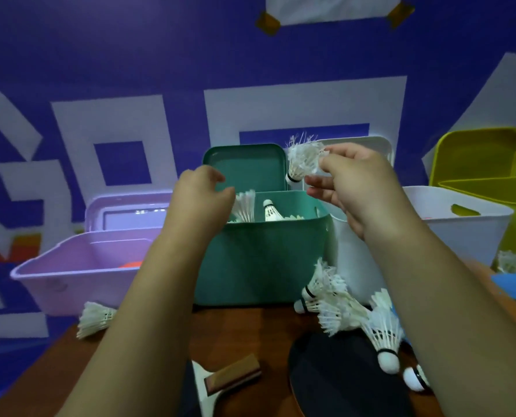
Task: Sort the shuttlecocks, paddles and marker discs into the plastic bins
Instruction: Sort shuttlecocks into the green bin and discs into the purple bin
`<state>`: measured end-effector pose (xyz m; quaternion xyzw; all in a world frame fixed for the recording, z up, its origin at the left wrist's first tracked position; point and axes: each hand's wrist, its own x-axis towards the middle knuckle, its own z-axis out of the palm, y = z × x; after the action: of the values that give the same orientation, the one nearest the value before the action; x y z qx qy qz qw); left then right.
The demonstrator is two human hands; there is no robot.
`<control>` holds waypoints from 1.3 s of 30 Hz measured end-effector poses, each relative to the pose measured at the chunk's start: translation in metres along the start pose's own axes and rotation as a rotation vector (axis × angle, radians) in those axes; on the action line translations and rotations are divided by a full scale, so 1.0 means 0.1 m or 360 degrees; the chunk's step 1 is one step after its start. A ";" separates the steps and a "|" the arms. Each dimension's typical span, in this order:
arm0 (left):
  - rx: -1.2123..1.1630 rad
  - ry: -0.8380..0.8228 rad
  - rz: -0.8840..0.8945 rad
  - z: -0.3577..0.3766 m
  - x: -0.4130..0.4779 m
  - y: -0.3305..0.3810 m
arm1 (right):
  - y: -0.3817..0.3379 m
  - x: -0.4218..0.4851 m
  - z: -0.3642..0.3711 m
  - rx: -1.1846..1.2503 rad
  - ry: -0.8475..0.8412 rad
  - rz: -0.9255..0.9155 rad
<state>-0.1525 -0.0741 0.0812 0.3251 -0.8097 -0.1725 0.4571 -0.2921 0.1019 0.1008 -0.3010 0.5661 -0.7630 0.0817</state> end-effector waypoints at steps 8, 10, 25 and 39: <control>-0.0026 -0.0201 -0.0129 0.01 -0.03 0.02 | 0.13 0.09 0.09 -0.0149 0.0114 -0.0168; -0.0025 -0.0252 -0.0126 0.03 -0.04 0.02 | 0.16 0.12 0.07 -0.0177 0.0112 -0.0087; -0.0080 -0.0707 0.0153 0.15 -0.19 0.20 | 0.13 0.14 -0.13 -0.0674 -0.0092 0.0093; 0.0315 -0.1316 0.0542 1.00 -0.63 0.20 | 0.11 0.11 -0.48 -0.1762 -0.1018 0.0631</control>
<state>-0.2219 -0.0183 0.0011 0.1334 -0.9787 -0.1319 0.0840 -0.3299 0.1323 0.0862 -0.4002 0.8666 -0.2038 0.2176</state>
